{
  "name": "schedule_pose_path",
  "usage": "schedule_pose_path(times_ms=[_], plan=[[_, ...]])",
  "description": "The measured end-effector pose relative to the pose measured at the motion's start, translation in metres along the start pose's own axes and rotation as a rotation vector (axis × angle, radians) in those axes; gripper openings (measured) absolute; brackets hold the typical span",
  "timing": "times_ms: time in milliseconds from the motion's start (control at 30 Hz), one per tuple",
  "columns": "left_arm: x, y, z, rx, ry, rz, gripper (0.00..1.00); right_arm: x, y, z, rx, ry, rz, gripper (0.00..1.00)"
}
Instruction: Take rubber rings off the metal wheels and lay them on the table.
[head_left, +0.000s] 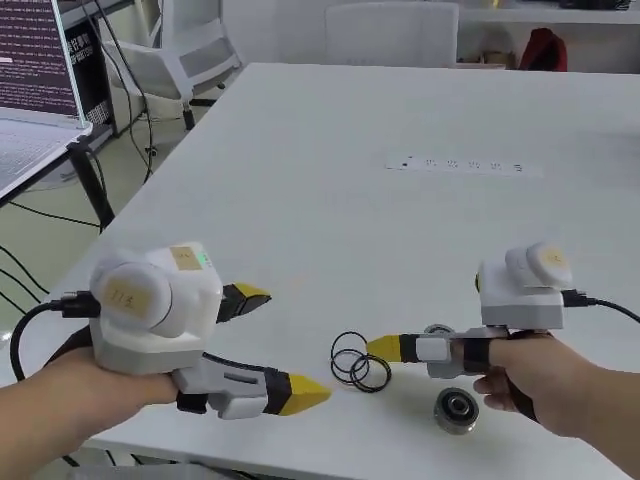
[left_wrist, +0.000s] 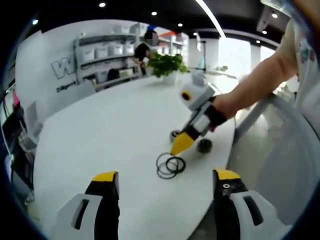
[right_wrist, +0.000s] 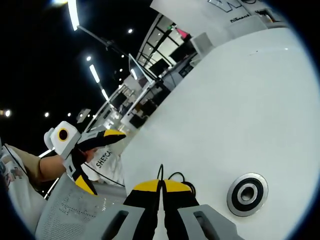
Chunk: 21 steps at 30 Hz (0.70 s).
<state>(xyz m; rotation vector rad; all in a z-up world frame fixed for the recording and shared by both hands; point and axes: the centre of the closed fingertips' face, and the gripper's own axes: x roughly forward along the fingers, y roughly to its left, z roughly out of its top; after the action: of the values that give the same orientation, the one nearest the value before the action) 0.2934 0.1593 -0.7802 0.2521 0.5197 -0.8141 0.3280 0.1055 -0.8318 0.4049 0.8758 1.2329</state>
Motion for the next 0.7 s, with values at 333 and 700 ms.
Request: schedule_pose_path(times_ms=[333,700], plan=[[-0.0015,-0.0068,-0.0048,-0.008,0.008,-0.013,0.79,0.0021,-0.0039,-0.0044,0.011,0.018,-0.012,0.0],[-0.0052,-0.0047,-0.0048,-0.01,0.011,-0.002,0.78,0.0068,-0.0054,-0.0076,0.015,0.033,-0.015,0.0]])
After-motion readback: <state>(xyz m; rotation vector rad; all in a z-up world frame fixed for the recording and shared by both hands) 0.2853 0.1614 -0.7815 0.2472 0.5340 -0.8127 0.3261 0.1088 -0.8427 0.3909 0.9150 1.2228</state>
